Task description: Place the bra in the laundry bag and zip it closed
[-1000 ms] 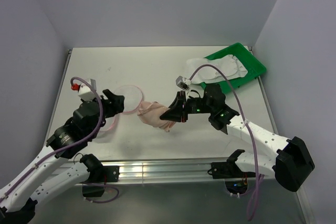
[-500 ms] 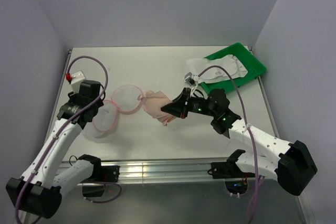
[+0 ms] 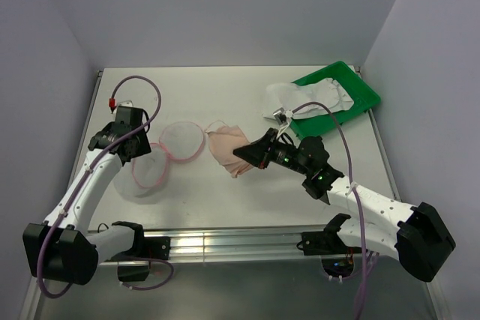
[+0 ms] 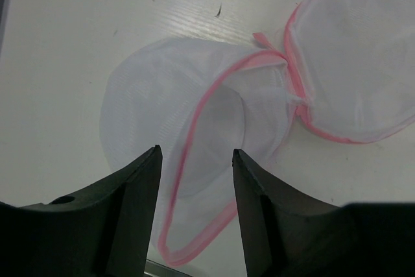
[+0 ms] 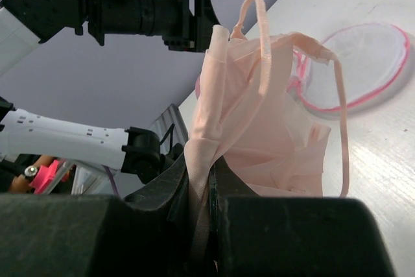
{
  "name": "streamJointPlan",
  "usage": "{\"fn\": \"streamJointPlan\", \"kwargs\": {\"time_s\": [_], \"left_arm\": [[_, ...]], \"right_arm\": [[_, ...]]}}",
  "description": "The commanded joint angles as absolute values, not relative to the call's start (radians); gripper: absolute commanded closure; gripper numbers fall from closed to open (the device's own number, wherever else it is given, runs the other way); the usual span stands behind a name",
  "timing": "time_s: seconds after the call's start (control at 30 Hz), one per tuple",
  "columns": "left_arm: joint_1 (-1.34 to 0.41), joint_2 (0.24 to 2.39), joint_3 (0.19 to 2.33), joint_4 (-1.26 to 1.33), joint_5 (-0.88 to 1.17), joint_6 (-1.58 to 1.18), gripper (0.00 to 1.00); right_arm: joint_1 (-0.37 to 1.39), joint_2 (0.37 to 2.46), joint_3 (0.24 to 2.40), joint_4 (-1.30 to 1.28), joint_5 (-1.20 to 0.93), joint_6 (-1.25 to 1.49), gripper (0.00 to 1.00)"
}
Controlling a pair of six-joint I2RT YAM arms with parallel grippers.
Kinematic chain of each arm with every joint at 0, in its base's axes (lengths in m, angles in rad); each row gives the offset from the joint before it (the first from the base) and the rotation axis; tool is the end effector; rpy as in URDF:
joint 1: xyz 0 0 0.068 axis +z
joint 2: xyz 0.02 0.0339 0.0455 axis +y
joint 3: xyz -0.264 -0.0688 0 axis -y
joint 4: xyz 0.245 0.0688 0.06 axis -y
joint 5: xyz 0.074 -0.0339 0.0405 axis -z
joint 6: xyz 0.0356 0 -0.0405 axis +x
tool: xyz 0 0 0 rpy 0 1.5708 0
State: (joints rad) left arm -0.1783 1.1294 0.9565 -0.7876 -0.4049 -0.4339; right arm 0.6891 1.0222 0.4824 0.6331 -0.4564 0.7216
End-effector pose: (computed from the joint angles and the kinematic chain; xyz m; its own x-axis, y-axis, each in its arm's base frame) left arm 0.2190 -0.0252 0.2817 -0.7069 -0.2653 -0.6557 -0.3927 0.9182 0.0520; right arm 0.1666 0.1576 0.2742 -0.5468 0.3178 -0.7746 -0.7303 0.2715 0.6269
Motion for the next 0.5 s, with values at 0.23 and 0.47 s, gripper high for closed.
{"fn": "streamJointPlan", "kwargs": {"time_s": [0.23, 0.47], "left_arm": [[-0.176, 1.189, 0.988, -0.778, -0.393, -0.410, 0.47], [-0.178, 1.209, 0.977, -0.772, -0.466, -0.431, 0.52]], "right_arm": [[0.706, 1.014, 0.508, 0.669, -0.414, 0.735, 1.00], [0.738, 1.029, 0.525, 0.675, -0.403, 0.742, 1.00]]}}
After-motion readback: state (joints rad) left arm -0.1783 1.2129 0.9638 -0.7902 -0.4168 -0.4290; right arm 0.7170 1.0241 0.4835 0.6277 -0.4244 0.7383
